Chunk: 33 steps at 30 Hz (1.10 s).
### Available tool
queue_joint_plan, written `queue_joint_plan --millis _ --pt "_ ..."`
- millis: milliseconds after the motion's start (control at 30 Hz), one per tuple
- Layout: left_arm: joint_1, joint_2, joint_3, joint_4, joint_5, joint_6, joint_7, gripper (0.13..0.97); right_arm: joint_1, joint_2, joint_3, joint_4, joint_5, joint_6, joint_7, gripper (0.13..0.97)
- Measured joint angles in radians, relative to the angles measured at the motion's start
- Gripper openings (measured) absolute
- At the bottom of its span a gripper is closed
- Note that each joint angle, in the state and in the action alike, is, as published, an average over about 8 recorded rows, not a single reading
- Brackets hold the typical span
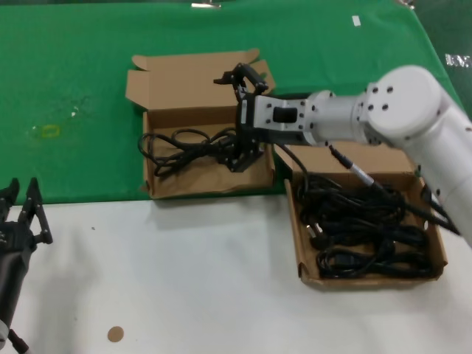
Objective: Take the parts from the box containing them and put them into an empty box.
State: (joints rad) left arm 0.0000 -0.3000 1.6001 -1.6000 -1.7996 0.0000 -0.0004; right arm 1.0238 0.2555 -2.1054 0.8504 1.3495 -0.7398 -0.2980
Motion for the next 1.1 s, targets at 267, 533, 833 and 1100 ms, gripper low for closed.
queue_joint_plan --millis 267,533,833,1100 --pt "0.000 0.000 0.000 0.000 0.000 0.000 0.000 0.273 -0.116 0.005 0.057 0.085 0.051 0.083 0.034 0.949" --pt "0.000 0.000 0.000 0.000 0.000 0.000 0.000 0.359 -0.235 0.010 0.116 0.172 0.103 0.169 0.068 0.965" --pt "0.000 0.000 0.000 0.000 0.000 0.000 0.001 0.567 -0.369 0.016 0.182 0.270 0.162 0.266 0.107 0.966" --pt "0.000 0.000 0.000 0.000 0.000 0.000 0.000 0.746 -0.487 0.021 0.240 0.357 0.214 0.352 0.142 0.966"
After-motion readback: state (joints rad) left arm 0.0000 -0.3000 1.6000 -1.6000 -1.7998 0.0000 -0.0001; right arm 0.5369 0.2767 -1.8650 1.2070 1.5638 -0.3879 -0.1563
